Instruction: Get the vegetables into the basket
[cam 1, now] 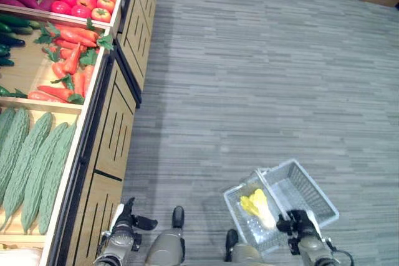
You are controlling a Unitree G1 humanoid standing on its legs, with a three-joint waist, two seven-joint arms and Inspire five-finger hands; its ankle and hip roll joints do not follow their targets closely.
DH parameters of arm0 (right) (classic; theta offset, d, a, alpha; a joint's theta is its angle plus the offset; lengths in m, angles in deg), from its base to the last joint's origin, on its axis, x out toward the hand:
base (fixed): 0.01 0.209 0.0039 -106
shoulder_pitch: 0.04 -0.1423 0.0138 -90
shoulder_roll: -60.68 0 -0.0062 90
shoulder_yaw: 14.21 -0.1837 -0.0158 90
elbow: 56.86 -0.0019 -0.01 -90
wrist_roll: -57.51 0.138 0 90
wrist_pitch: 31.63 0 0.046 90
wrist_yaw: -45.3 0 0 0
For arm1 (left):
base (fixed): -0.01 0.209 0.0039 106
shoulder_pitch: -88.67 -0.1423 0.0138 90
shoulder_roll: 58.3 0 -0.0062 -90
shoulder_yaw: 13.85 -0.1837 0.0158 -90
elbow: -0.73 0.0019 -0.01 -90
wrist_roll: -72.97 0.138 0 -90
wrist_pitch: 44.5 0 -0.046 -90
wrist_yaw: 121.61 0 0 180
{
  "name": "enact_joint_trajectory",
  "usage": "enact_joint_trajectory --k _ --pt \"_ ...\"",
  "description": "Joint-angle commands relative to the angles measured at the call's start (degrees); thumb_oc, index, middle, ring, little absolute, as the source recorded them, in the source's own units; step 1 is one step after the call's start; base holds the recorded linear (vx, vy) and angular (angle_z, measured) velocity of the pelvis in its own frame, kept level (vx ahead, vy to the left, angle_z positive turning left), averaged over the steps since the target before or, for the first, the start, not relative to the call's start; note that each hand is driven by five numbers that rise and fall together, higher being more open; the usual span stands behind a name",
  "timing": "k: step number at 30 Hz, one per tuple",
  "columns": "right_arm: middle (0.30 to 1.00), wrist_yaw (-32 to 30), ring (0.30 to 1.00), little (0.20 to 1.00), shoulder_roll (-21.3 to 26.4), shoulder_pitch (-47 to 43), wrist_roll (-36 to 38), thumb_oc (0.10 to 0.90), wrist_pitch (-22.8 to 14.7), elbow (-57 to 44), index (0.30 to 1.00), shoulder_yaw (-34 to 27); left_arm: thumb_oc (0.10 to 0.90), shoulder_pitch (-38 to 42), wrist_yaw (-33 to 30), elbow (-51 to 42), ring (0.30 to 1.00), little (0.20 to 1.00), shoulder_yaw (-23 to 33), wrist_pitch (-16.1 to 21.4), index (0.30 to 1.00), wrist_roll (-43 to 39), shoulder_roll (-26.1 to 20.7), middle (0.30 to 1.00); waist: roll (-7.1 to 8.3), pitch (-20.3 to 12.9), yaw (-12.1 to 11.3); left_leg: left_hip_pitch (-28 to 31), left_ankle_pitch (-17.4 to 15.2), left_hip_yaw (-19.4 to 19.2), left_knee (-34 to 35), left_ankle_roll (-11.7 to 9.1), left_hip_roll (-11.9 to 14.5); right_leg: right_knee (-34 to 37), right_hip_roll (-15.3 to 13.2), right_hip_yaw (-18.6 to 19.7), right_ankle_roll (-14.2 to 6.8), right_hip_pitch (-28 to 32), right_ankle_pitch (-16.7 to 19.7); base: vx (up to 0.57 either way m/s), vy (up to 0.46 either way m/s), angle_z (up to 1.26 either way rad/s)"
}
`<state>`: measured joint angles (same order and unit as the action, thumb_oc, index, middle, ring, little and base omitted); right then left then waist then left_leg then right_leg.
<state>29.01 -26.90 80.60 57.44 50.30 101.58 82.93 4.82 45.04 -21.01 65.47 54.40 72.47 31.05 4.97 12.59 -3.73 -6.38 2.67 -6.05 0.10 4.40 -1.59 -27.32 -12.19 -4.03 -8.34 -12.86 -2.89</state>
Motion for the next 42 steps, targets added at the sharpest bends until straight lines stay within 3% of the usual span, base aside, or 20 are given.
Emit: enact_joint_trajectory --k 1,4,5,8,11,16,18,19,20,23,25,28,29,33,37,42 --pt "0.3 -0.35 0.3 0.3 2.87 1.96 1.23 0.4 -3.26 -4.87 0.3 0.03 0.9 -3.25 -0.32 -1.03 1.0 1.0 1.45 1.18 1.0 1.65 -0.84 1.0 -0.59 0.91 0.78 -0.8 -3.83 1.55 -4.18 -2.59 1.74 8.92 1.94 -2.03 0.99 -0.03 10.5 0.28 0.108 -0.03" --pt "0.3 -0.4 0.3 0.3 3.22 1.37 0.67 0.4 -3.24 -5.77 0.3 0.6 0.9 -3.08 -0.12 0.2 1.0 1.0 1.73 1.16 1.0 2.08 -0.52 1.0 -0.42 2.24 2.15 3.02 -5.97 2.2 -3.5 -3.2 1.05 16.69 2.07 -3.3 0.41 -2.44 10.88 0.35 -0.051 0.06" --pt "0.3 -0.2 0.3 0.3 3.63 1.44 -0.03 0.4 -3.21 -6.92 0.3 0.63 0.9 -2.97 0.28 0.77 1.0 1.0 1.98 1.18 1.0 2.46 -0.04 1.0 0.08 2.6 3.59 6.29 -8.57 3.51 -4.11 -3.9 0.24 23.36 1.74 -1.14 -1.18 -4.13 14.26 0.53 -0.181 0.35" --pt "0.3 0.03 0.3 0.3 3.88 2.03 -0.66 0.4 -3.05 -7.33 0.3 0.65 0.9 -3.09 0.48 0.94 1.0 1.0 2.26 1.07 1.0 2.48 0.43 1.0 -0.07 2.45 4.3 8.05 -9.87 4.74 -4.7 -4.34 0.27 24.84 2.27 0.69 -1.45 -4.33 15.31 0.32 -0.141 0.37" --pt "0.3 0.52 0.3 0.3 3.93 2.48 -0.84 0.4 -3.02 -6.79 0.3 0.77 0.9 -3.85 0.5 1.59 1.0 1.0 2.52 0.98 1.0 2.31 1.25 1.0 -0.36 1.2 4.3 10.1 -10.96 6.09 -5.61 -5.23 0.85 23.61 2.97 0.48 -0.4 -3.45 14.99 0.23 -0.166 0.75" --pt "0.3 0.56 0.3 0.3 5.5 2.87 0.15 0.4 -3.76 -9.68 0.3 0.27 0.9 -3.74 0.56 1.82 1.0 1.0 3.59 0.59 1.0 -0.24 2.38 1.0 -1.7 -0.43 4.57 10.48 -7.02 8.77 -8.23 -8.74 5.61 19.71 6.48 -2.38 2.76 -2.36 9.96 0.26 -0.329 0.3" --pt "0.3 0.86 0.3 0.3 6.86 3.9 0.45 0.4 -4.37 -11.13 0.3 0.08 0.9 -2.92 0.62 0.49 1.0 1.0 3.08 0.77 1.0 -1.3 2.59 1.0 -1.42 0.39 4.29 4.9 0.61 10.19 -20.32 -10.14 5.75 19.63 7.97 -2.86 5.34 -0.04 7.44 0.24 -0.376 0.19" --pt "0.3 0.86 0.3 0.3 6.86 3.9 0.45 0.4 -4.37 -11.13 0.3 0.08 0.9 -2.92 0.62 0.49 1.0 1.0 3.08 0.77 1.0 -1.3 2.59 1.0 -1.42 0.39 4.29 4.9 0.61 10.19 -20.32 -10.14 5.75 19.63 7.97 -2.86 5.34 -0.04 7.44 0.27 -0.363 0.22" --pt "0.3 0.16 0.3 0.3 7.27 4.82 1.81 0.4 -3.93 -8.33 0.3 -1.75 0.9 -0.78 0.24 -0.17 1.0 1.0 1.61 0.63 1.0 -1.82 2.74 1.0 -0.65 2.06 3.61 -3.68 0.28 6.96 -20.06 -8.8 5.14 20.53 7.36 -3.61 6.1 3.78 5.28 0.25 -0.206 -0.05" --pt "0.3 -0.27 0.3 0.3 7.19 5.2 1.14 0.4 -3.82 -7.96 0.3 -1.18 0.9 -0.62 -0.37 0.53 1.0 1.0 1.11 0.73 1.0 -0.98 2.63 1.0 -0.78 1.96 2.78 -7.15 0.26 6.38 -10.25 -8.27 5.39 21.41 7.85 -2.68 5.55 5.7 3.91 0.29 -0.038 0.51" --pt "0.3 -0.51 0.3 0.3 7.08 5.42 0.17 0.4 -3.71 -7.69 0.3 -0.35 0.9 -0.85 -0.83 0.68 1.0 1.0 1.11 0.83 1.0 -0.66 2.41 1.0 -1.7 1.62 1.68 -9.73 5.86 7.76 -3.91 -8.91 7.14 21.46 9.19 -1.79 5.64 7.39 2.5 0.25 0.065 -0.5" --pt "0.3 -0.42 0.3 0.3 6.63 5.82 -0.49 0.4 -3.57 -6.72 0.3 -0.03 0.9 -1.31 -0.81 1.44 1.0 1.0 1.43 0.64 1.0 -0.29 2.14 1.0 -1.82 1.52 0.76 -9.49 8.03 8.64 -0.54 -9.19 7.72 21.05 10.01 -0.17 5.58 9.69 0.75 0.29 0.087 -0.88" --pt "0.3 0.1 0.3 0.3 6.07 6.61 -0.93 0.4 -3.47 -6.49 0.3 0.06 0.9 -2.06 -0.87 1.88 1.0 1.0 2.16 0.4 1.0 0.01 2.12 1.0 -1.6 0.71 0.56 -8.77 7.09 8.28 -0.64 -8.75 7.63 20.62 9.98 1.21 5.24 11.29 -0.76 0.31 0.131 -0.29" --pt "0.3 -0.16 0.3 0.3 5.13 8.07 -0.81 0.4 -3.2 -5.02 0.3 -1.15 0.9 -2.5 -1.24 2.16 1.0 1.0 2.45 0.25 1.0 0.6 2.08 1.0 -0.76 -0.34 0.6 -8.65 5.83 6.1 -2.09 -7.61 6.03 20.5 7.71 1.79 4.06 13.37 -1.12 0.27 0.214 -0.74" --pt "0.3 0.3 0.3 0.3 3.79 7.69 -0.96 0.4 -2.85 -3.68 0.3 -0.71 0.9 -1.46 -0.9 1.72 1.0 1.0 1.14 0.69 1.0 1.99 0.88 1.0 1.06 -1.02 0.72 -8.83 1.58 3.92 -6.02 -5.77 3.37 20.71 4.29 3.66 1.75 13.14 2.43 0.18 0.242 0.13" --pt "0.3 0.42 0.3 0.3 3.1 6.41 -0.99 0.4 -2.69 -4.2 0.3 -0.1 0.9 -0.84 -1.07 0.65 1.0 1.0 0.23 0.83 1.0 2.86 -0.11 1.0 1.92 -1.11 0.79 -8.6 -0.19 2.34 -6.48 -4.57 2.1 19.64 2.79 4.87 0.33 11.43 6.8 0.06 0.142 -0.14"
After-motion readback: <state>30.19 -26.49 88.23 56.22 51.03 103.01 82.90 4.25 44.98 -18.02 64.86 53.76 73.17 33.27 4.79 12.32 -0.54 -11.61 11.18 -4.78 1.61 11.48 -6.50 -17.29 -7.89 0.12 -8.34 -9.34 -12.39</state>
